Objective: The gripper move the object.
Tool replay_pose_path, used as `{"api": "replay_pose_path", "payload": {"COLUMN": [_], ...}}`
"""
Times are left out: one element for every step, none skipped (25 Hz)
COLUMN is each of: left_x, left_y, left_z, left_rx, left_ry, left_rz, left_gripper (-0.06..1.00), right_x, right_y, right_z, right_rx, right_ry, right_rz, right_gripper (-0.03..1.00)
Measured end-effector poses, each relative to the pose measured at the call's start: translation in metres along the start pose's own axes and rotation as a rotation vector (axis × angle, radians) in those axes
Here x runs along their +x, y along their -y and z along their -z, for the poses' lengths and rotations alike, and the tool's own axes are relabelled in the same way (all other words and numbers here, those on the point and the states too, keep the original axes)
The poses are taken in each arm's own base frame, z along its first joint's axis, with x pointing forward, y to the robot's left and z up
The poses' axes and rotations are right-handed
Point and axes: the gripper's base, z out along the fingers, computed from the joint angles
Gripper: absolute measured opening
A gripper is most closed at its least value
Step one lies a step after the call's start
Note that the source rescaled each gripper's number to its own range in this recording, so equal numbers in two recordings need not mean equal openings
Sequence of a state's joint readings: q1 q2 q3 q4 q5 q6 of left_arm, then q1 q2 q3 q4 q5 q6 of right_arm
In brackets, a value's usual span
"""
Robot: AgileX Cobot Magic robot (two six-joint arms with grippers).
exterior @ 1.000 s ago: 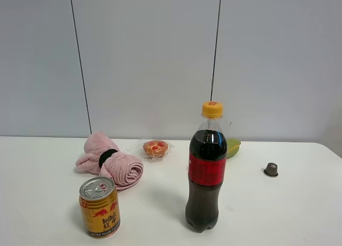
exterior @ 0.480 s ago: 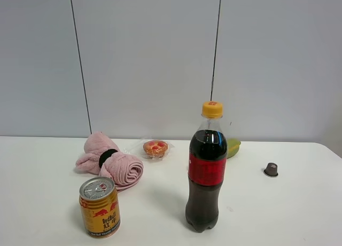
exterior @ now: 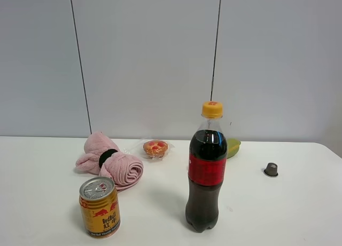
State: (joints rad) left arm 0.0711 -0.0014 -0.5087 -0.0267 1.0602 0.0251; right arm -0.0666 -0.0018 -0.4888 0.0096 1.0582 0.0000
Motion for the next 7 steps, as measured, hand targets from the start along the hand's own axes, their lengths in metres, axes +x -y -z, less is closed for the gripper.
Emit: {"api": "replay_pose_path", "payload": {"left_x": [0.0000,0.0000,0.0000,0.0000,0.0000,0.0000,0.0000], "left_y": [0.0000,0.0000,0.0000,0.0000,0.0000,0.0000,0.0000], "left_z": [0.0000,0.0000,0.0000,0.0000,0.0000,0.0000,0.0000], "left_rx": [0.000,0.000,0.000,0.000,0.000,0.000,0.000], "left_ry": [0.000,0.000,0.000,0.000,0.000,0.000,0.000], "left_rz": [0.000,0.000,0.000,0.000,0.000,0.000,0.000], "left_gripper": [1.00,1.00,1.00,1.00,1.00,1.00,1.00], "right_x": [0.0000,0.0000,0.0000,0.0000,0.0000,0.0000,0.0000], "right_y": [0.0000,0.0000,0.0000,0.0000,0.0000,0.0000,0.0000], "right_z": [0.0000,0.0000,0.0000,0.0000,0.0000,0.0000,0.0000], "right_rx": [0.000,0.000,0.000,0.000,0.000,0.000,0.000], "right_ry": [0.000,0.000,0.000,0.000,0.000,0.000,0.000], "right_rz": [0.000,0.000,0.000,0.000,0.000,0.000,0.000], "right_gripper": [0.99,0.99,0.99,0.99,0.99,0.99,0.99]}}
